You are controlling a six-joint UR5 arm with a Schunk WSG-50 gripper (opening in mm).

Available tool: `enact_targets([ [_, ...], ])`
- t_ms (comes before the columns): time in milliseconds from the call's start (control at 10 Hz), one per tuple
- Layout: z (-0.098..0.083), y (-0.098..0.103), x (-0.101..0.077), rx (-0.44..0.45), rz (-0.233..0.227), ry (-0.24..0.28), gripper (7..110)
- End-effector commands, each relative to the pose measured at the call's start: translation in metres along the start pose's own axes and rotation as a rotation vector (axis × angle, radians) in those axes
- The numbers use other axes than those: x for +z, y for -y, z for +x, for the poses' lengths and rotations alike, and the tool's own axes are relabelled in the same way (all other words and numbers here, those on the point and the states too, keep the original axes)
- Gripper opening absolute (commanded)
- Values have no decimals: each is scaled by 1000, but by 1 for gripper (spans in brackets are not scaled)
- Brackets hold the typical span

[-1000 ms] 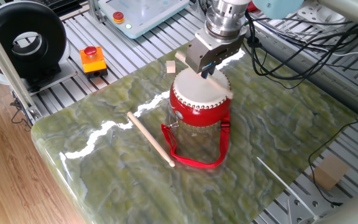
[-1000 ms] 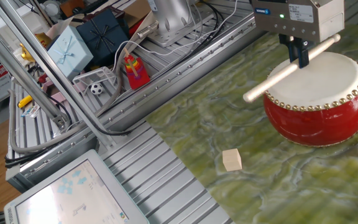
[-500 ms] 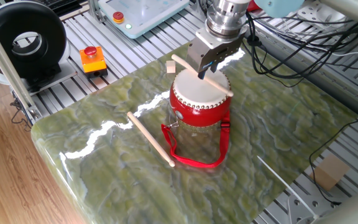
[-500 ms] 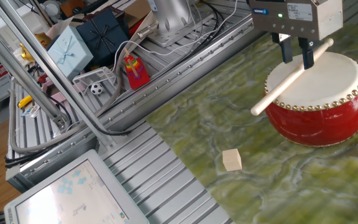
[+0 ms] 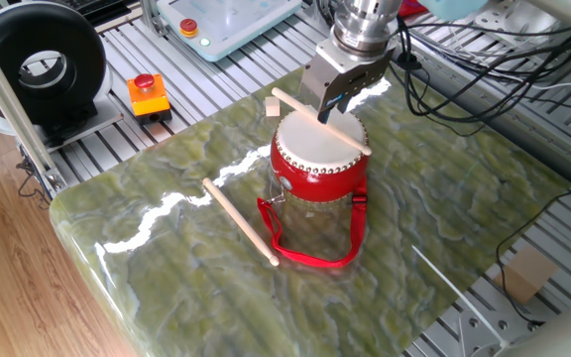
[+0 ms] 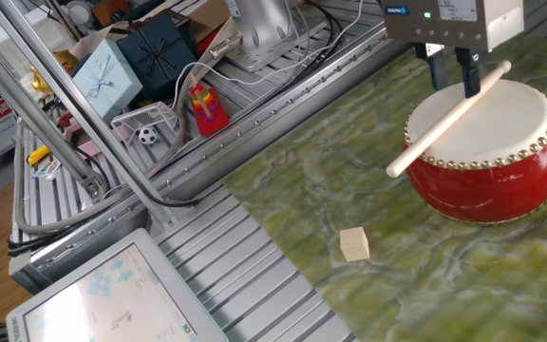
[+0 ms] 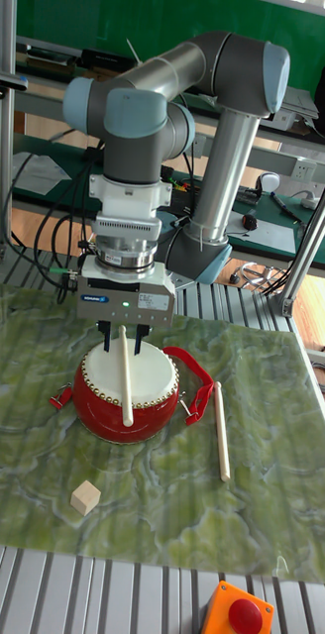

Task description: Play the drum

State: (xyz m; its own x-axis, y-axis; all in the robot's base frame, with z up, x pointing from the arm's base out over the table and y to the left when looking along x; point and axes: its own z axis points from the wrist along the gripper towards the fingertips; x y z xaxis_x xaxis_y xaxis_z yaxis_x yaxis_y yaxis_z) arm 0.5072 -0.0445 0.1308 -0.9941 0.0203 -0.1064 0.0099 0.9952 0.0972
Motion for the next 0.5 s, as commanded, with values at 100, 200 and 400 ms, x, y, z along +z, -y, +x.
enact_targets([
  [100,2,4,-14,2,0,19,44],
  [200,3,8,-16,1,8,19,44],
  [400,4,14,-20,5,21,27,44],
])
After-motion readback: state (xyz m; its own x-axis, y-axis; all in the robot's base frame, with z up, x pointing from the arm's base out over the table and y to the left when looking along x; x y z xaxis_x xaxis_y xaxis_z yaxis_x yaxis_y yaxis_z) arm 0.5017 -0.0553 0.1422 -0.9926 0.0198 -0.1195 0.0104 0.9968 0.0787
